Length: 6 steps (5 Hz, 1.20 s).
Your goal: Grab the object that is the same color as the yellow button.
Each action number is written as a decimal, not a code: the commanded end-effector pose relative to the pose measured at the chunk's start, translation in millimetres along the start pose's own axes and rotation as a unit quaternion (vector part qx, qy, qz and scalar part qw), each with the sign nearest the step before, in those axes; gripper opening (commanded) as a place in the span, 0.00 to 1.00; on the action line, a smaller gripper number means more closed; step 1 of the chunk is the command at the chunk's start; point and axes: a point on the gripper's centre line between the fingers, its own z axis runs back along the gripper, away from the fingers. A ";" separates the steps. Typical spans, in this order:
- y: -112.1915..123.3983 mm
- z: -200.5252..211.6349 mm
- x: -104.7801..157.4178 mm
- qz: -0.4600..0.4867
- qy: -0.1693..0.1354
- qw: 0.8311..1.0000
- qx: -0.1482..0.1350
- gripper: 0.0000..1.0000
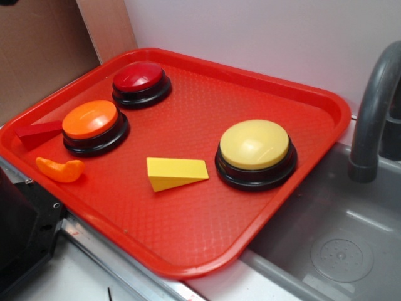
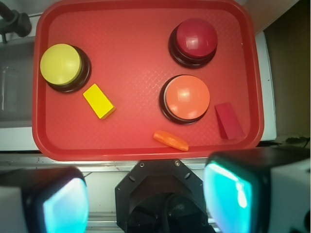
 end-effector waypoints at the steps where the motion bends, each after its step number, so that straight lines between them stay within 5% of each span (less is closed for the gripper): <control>1: 0.0 0.0 0.0 0.000 0.000 1.000 0.000 1.00; 2: -14.7 -41.9 12.6 -0.084 -0.006 0.996 0.017 1.00; 3: -42.4 -76.6 10.2 -0.174 -0.048 0.983 0.007 1.00; 6: -88.6 -188.1 67.7 -0.282 -0.011 0.959 0.014 1.00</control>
